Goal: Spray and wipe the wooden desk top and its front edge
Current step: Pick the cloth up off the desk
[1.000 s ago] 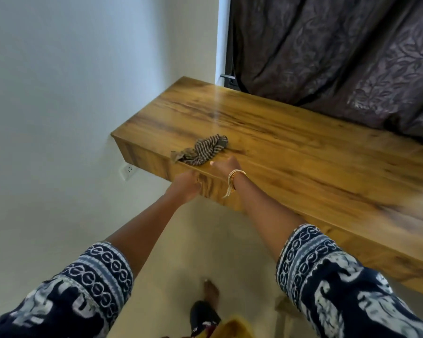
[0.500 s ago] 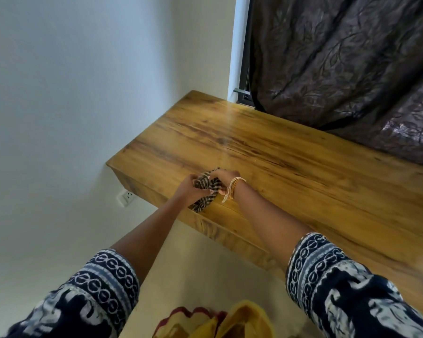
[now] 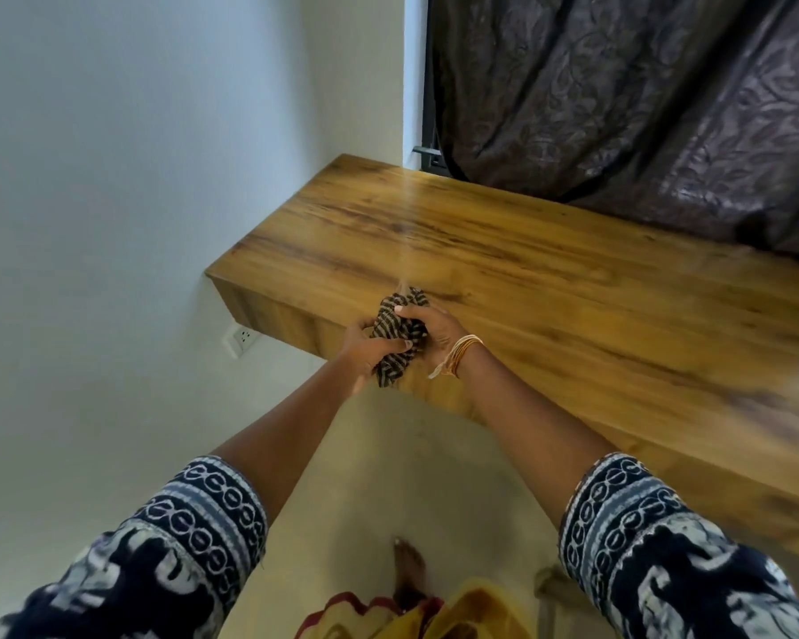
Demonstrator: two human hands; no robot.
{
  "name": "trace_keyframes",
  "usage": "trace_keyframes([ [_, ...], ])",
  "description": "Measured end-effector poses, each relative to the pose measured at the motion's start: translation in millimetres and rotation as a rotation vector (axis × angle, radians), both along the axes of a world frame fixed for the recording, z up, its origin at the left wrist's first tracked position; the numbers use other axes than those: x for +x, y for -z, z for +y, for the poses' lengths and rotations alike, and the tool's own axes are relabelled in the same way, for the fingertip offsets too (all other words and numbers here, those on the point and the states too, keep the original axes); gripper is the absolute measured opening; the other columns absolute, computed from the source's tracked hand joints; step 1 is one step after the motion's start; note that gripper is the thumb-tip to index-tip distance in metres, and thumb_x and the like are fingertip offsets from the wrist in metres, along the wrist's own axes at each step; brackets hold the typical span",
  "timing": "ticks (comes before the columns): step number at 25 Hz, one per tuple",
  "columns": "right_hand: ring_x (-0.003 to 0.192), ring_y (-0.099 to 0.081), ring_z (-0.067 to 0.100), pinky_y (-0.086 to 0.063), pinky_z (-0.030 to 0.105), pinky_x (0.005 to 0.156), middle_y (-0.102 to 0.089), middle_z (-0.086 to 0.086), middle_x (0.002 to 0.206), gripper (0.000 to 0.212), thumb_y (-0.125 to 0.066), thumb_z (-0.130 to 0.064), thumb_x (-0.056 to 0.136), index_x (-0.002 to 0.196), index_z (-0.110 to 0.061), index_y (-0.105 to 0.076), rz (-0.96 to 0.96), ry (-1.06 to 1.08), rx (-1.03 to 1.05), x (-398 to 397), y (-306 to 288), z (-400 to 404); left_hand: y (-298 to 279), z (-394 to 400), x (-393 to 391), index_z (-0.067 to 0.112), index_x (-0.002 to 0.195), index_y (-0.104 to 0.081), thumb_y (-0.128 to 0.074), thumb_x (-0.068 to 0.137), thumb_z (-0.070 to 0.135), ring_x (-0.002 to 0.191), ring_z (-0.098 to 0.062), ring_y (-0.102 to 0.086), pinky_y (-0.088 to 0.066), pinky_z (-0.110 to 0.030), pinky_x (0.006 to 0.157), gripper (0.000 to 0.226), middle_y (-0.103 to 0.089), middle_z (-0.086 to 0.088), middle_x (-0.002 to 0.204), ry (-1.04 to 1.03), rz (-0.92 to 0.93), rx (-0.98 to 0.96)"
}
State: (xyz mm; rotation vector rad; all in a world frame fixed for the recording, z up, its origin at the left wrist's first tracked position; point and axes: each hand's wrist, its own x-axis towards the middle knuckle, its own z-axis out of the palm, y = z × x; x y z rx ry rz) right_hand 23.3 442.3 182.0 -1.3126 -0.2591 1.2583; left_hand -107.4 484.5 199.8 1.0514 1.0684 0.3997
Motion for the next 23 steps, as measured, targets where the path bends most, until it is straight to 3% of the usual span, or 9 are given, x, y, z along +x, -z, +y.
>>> trace_keyframes([
  [2, 0.108, -0.066, 0.039, -0.053, 0.061, 0.089, -0.068, 0.021, 0.119, 0.064, -0.086, -0.017, 0.063, 0.123, -0.010, -0.063, 0.030, 0.060, 0.010, -21.0, 6.8, -47.0, 4.1, -42.4, -18.4, 0.013, 0.122, -0.047, -0.082, 0.066, -0.006, 0.109, -0.034, -0.061, -0.052, -0.054, 0.093, 0.068, -0.059, -0.018, 0.124, 0.031, -0.029, 0.023],
  [6, 0.108, -0.066, 0.037, -0.055, 0.055, 0.087, -0.069, 0.018, 0.118, 0.050, -0.080, -0.019, 0.079, 0.125, -0.014, -0.062, 0.034, 0.170, -0.030, -64.3, 20.3, -160.4, 15.5, -138.0, -51.7, 0.014, 0.120, -0.048, -0.082, 0.065, -0.006, 0.110, -0.034, -0.062, -0.051, -0.054, 0.094, 0.067, -0.060, -0.017, 0.123, 0.137, -0.014, 0.006],
  [9, 0.107, -0.066, 0.036, -0.056, 0.055, 0.085, -0.069, 0.017, 0.117, 0.053, -0.082, -0.023, 0.073, 0.122, -0.017, -0.062, 0.058, 0.255, -0.071, -78.0, 34.2, -241.7, 23.3, -208.1, -57.4, 0.015, 0.117, -0.049, -0.083, 0.065, -0.005, 0.109, -0.034, -0.062, -0.051, -0.054, 0.094, 0.066, -0.062, -0.017, 0.121, 0.219, 0.012, -0.009],
  [12, 0.107, -0.066, 0.041, -0.053, 0.061, 0.086, -0.067, 0.023, 0.120, 0.055, -0.080, -0.014, 0.071, 0.123, -0.012, -0.062, 0.084, 0.382, -0.081, -72.5, 47.0, -310.0, 32.1, -278.2, -47.2, 0.012, 0.117, -0.049, -0.081, 0.070, -0.004, 0.109, -0.034, -0.061, -0.051, -0.054, 0.094, 0.059, -0.061, -0.018, 0.119, 0.247, 0.001, -0.072],
  [16, 0.113, -0.062, 0.045, -0.054, 0.058, 0.086, -0.061, 0.030, 0.125, 0.053, -0.071, -0.004, 0.075, 0.126, -0.002, -0.058, 0.088, 0.477, -0.104, -51.0, 67.3, -398.3, 48.1, -358.6, -22.4, 0.006, 0.128, -0.048, -0.065, 0.081, -0.012, 0.115, -0.037, -0.057, -0.050, -0.050, 0.096, 0.053, -0.058, -0.022, 0.124, 0.305, 0.012, -0.204],
  [21, 0.111, -0.063, 0.044, -0.052, 0.063, 0.089, -0.062, 0.029, 0.124, 0.058, -0.067, -0.007, 0.064, 0.122, -0.008, -0.061, 0.102, 0.583, -0.208, -21.6, 108.7, -500.5, 80.6, -458.0, 12.7, 0.003, 0.129, -0.046, -0.058, 0.079, -0.021, 0.106, -0.034, -0.058, -0.050, -0.049, 0.095, 0.057, -0.058, -0.024, 0.119, 0.332, 0.087, -0.232],
  [23, 0.110, -0.063, 0.046, -0.052, 0.064, 0.086, -0.061, 0.030, 0.122, 0.059, -0.063, -0.007, 0.063, 0.122, -0.007, -0.059, 0.095, 0.601, -0.252, -8.6, 119.1, -535.8, 94.0, -496.5, 29.6, 0.006, 0.125, -0.046, -0.055, 0.081, -0.022, 0.103, -0.030, -0.056, -0.051, -0.046, 0.088, 0.053, -0.057, -0.020, 0.111, 0.314, 0.081, -0.262],
])
